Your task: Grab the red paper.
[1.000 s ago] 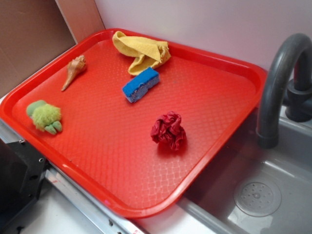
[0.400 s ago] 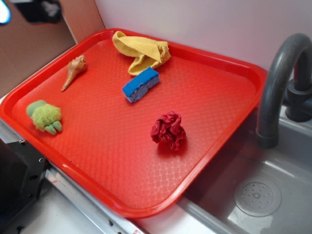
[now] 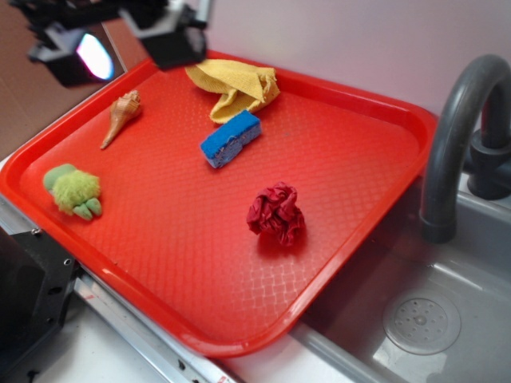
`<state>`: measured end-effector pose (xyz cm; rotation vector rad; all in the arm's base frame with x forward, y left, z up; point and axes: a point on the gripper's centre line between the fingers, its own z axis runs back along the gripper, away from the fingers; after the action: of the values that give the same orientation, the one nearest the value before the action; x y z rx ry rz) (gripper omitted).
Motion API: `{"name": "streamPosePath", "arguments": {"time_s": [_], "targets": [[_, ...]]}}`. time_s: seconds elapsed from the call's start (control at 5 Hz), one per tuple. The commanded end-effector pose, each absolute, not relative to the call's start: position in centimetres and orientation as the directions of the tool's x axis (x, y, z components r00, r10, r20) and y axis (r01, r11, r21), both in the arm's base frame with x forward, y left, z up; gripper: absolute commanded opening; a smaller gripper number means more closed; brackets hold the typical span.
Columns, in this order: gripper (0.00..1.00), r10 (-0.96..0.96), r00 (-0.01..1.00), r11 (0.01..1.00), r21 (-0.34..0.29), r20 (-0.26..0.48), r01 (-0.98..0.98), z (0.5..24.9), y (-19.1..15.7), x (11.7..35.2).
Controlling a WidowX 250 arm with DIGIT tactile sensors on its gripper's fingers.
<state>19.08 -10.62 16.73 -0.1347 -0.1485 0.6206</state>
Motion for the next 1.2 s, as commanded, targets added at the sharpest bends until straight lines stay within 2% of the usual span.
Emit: {"name": "streamPosePath", "arguments": {"time_s": [0.0,0.2,0.6,1.0], "targets": [[1.0,0.565,0.822,0.818,-0.181,0.075,-0.545,13.0,-14.0,22.3],[1.0,0.559,0.827,0.825,-0.142,0.062,-0.547,10.2,-15.3,23.5],[1.0,0.556,0.831,0.829,-0.084,0.014,-0.553,5.9,-15.4,23.6],[1.0,0.554,0.833,0.832,-0.053,-0.003,-0.553,4.0,-15.3,23.2]]}}
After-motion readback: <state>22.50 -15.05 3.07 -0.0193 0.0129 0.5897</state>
